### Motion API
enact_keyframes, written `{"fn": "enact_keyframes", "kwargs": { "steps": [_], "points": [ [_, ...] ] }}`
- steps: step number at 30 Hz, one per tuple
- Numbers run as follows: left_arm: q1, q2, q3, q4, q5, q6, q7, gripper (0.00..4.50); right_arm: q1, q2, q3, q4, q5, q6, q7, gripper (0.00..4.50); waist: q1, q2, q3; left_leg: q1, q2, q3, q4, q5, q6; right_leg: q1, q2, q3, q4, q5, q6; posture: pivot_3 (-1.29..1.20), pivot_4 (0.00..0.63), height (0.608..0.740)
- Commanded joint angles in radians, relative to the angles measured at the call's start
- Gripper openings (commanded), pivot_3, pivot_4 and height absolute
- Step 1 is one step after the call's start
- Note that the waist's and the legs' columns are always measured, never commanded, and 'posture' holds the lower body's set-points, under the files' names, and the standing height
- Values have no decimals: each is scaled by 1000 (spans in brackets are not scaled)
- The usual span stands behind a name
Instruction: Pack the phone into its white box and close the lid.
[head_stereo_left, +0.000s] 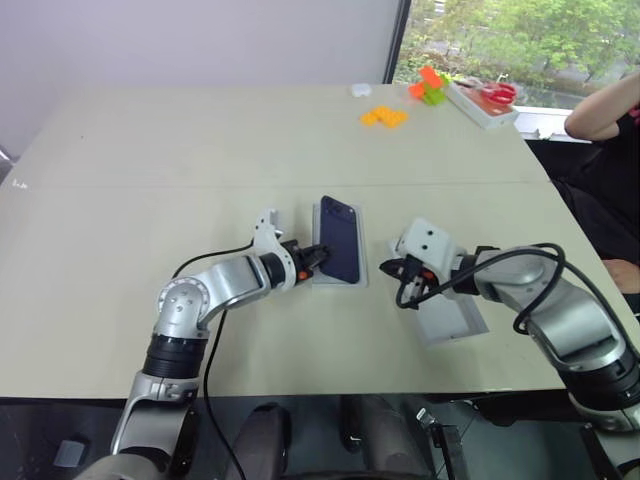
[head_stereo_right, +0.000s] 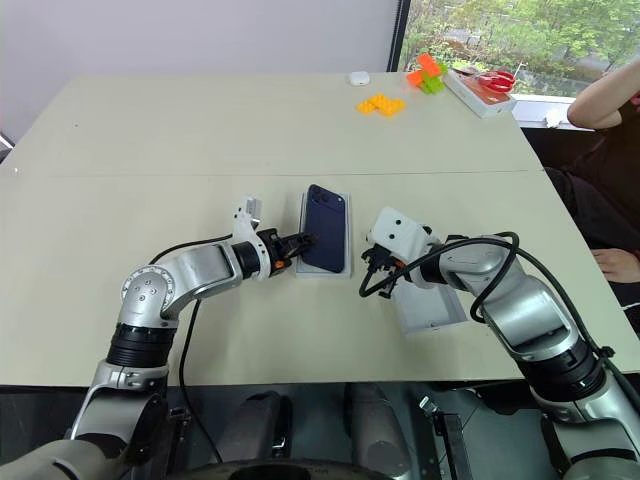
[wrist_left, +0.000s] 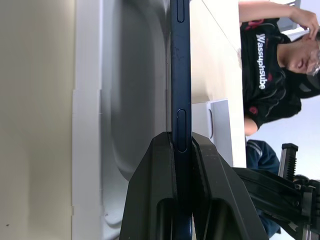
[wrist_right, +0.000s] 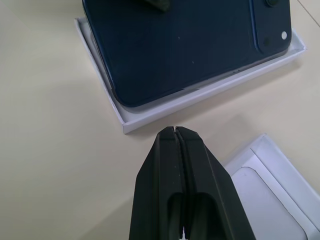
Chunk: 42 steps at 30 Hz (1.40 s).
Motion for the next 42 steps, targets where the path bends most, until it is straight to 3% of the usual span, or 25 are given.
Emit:
{"fn": "enact_keyframes", "kwargs": {
  "steps": [1,10,11,19,23,26,29,32,34,37,42],
  "points": [
    [-24,-9,28,-17,-3,10,-28,23,-1,4,-34,-35,17,0,-10,0,0,0,0,0,0,0,0,0,0,0,0,0,0,0,0,0,150,740],
    [-25,-8,41,-19,-12,30,-26,4260,-5,2,-27,-33,25,1,-19,0,1,0,0,1,0,-1,0,0,0,1,0,0,1,0,0,0,150,740],
    [-22,-5,44,-25,-21,32,-21,4439,-5,2,-27,-33,26,2,-19,0,0,0,0,1,0,-1,0,0,-1,1,0,-1,1,0,0,0,150,740],
    [0,98,54,-116,-126,82,-2,4439,-5,3,-45,-19,38,1,-21,0,-2,0,0,5,1,0,0,0,-1,3,1,0,2,0,0,0,150,740],
    [23,215,58,-199,-204,108,-38,4439,-11,9,-62,-4,53,-3,-26,0,-3,0,0,6,1,0,0,0,-1,3,1,0,2,0,0,0,150,740],
    [39,313,85,-223,-188,107,-67,4439,-18,14,-67,4,59,-7,-29,0,-4,0,0,6,1,0,0,0,-1,4,1,0,2,0,-1,0,150,740],
    [55,398,133,-247,-67,80,-130,4439,-29,42,-87,12,79,6,-46,0,-3,0,0,7,1,0,0,0,-1,4,2,0,2,-2,-4,0,150,740],
    [113,484,122,-302,225,25,-239,4439,-43,67,-90,38,72,13,-76,0,-6,0,0,7,1,1,-1,1,-1,4,2,0,2,-2,-4,0,150,740],
    [141,506,110,-328,339,-1,-300,4439,-51,74,-85,53,65,20,-91,0,-5,0,0,8,1,3,-1,1,-1,4,2,1,2,-2,-4,0,150,740],
    [164,506,76,-340,450,2,-369,3623,-68,89,-75,75,64,29,-110,0,0,0,0,7,1,7,-1,1,-1,4,1,1,1,-2,-4,0,150,740],
    [147,522,-74,-391,683,21,-483,1154,-94,118,-43,82,58,73,-141,0,-4,0,0,6,1,8,-1,0,0,4,1,2,0,-2,-4,0,150,740]
  ]
}}
